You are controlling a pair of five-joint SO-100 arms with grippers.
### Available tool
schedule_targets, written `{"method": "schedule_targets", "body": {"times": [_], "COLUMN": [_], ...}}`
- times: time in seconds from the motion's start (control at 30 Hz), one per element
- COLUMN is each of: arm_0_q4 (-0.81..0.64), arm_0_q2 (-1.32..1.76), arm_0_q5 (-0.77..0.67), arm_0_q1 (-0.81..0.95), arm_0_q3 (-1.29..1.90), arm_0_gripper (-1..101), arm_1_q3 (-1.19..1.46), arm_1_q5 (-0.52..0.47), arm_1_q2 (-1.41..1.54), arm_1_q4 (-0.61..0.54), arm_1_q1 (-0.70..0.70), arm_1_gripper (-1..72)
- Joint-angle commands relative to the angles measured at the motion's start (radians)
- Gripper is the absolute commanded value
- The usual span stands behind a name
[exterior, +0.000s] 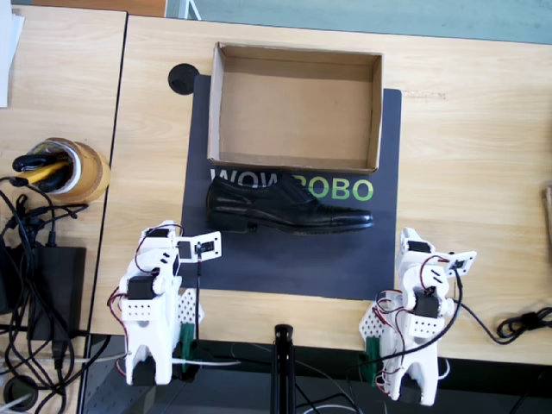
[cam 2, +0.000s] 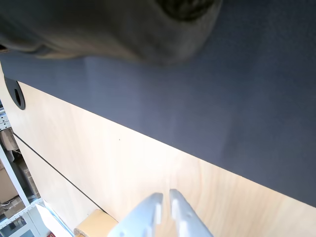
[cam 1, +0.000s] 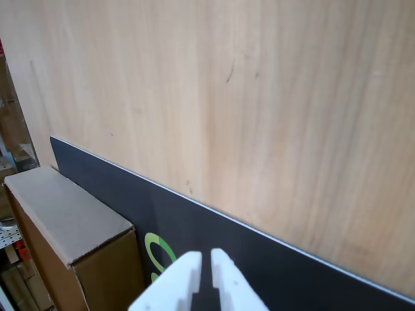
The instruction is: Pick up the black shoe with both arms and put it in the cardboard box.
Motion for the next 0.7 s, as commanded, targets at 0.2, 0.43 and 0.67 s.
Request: {"method": "schedule_targets", "body": {"times": [0.2,0.43,0.67], "arm_0_q4": [0.003,0.003,0.003], "arm_0_q2": [0.008,0.008,0.008], "arm_0_q5": [0.014,0.014,0.015], "arm_0_q1": [-0.015,-0.015,-0.014], "arm_0_q3": [0.000,0.000,0.000], "arm_0_gripper": [0,0,0], "arm_1_q3": [0.014,0.014,0.014], "arm_1_q5": [-0.014,-0.018,-0.018], "arm_1_q2": [0.046,0.046,0.046], "arm_1_q4": [0.000,0.000,0.000], "arm_1_q1": [-0.005,-0.012,-0.012], "arm_1_gripper": [-0.1,-0.1,-0.1]}}
